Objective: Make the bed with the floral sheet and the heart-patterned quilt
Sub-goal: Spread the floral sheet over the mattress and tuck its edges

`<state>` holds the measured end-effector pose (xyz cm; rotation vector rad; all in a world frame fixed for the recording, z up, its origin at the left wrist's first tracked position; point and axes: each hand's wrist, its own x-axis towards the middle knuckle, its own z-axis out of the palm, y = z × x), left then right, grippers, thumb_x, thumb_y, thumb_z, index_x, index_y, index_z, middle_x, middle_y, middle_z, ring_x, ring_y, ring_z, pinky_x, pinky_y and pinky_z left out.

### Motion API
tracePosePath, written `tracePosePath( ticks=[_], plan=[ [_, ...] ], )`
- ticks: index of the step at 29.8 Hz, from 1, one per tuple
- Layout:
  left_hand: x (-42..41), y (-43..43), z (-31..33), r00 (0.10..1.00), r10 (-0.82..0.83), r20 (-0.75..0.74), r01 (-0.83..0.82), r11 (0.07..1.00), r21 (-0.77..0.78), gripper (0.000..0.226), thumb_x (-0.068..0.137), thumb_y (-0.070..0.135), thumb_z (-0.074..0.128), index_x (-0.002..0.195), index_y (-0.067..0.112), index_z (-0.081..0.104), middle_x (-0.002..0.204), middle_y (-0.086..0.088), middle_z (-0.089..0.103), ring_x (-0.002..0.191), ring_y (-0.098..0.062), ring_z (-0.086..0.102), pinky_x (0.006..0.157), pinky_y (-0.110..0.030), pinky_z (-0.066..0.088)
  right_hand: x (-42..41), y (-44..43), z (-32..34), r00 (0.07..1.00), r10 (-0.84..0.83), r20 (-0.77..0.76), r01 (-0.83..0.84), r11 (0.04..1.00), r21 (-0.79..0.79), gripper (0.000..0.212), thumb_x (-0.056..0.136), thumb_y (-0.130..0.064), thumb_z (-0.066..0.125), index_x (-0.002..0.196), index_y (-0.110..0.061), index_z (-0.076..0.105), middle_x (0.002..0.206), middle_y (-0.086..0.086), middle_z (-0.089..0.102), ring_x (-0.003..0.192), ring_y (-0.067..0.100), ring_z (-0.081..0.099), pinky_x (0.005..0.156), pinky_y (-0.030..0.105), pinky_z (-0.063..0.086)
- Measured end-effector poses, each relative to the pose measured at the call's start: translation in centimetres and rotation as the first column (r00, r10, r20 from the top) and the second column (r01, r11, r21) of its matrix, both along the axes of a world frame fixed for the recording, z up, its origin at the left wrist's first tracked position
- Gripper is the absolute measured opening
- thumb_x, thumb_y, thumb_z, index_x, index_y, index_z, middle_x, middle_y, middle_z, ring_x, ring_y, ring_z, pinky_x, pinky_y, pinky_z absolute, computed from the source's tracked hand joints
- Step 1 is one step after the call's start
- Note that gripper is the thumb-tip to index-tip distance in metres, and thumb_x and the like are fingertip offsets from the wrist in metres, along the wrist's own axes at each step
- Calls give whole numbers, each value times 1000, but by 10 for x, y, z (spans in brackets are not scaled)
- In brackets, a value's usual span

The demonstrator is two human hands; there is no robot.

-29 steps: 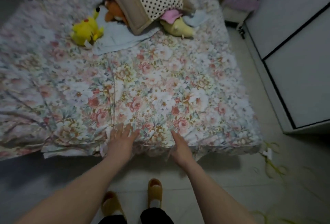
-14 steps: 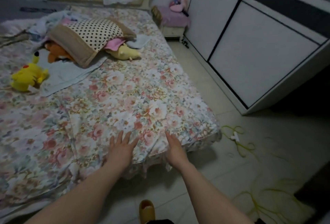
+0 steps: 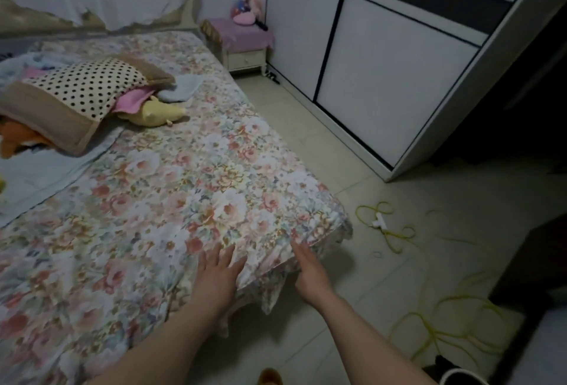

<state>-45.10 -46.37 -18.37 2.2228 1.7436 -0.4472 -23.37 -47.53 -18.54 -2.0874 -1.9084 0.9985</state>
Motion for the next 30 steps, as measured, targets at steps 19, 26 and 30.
tracePosePath(
  ticks=[19, 26, 30],
  plan=[
    [219, 222, -36, 923, -383, -33, 380, 922, -75, 67, 103, 34, 43, 157, 34, 4, 165, -2, -5, 150, -30, -12, 119, -56, -5, 166, 157, -46, 951, -293, -96, 289, 956, -56, 72, 94, -6, 48, 157, -26, 19, 163, 6, 18, 150, 21, 17, 120, 31, 20],
    [264, 295, -52, 905, -416, -90, 402, 905, -139, 65, 103, 37, 43, 157, 34, 7, 165, -3, -3, 151, -30, -11, 121, -54, -3, 205, 211, -72, 922, -351, -162, 336, 935, -115, 69, 98, -6, 42, 157, -32, 16, 164, 0, 13, 150, 19, 14, 120, 33, 21],
    [317, 354, -86, 923, -372, -102, 342, 912, -226, 66, 103, 37, 43, 157, 34, 5, 165, -3, -3, 151, -29, -11, 121, -53, -2, 252, 258, -120, 896, -376, -237, 336, 922, -191, 66, 100, -12, 41, 156, -37, 15, 163, -4, 15, 149, 19, 16, 121, 38, 22]
  ],
)
